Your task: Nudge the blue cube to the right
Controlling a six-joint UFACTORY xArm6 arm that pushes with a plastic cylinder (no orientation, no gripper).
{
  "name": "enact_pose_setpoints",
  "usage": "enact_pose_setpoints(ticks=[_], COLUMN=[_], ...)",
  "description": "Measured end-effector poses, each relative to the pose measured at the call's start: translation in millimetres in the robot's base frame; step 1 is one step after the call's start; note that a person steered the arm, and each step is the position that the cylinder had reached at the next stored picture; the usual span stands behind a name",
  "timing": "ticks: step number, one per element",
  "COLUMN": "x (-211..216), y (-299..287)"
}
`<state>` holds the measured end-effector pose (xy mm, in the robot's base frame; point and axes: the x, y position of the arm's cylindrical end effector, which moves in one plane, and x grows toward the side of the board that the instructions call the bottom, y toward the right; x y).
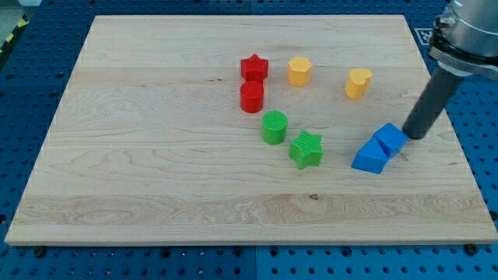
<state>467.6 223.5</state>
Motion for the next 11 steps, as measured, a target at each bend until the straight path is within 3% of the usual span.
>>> enact_pose_setpoints(ticks=[2,6,11], x=[-10,-8,14], y=[-58,-112,-92])
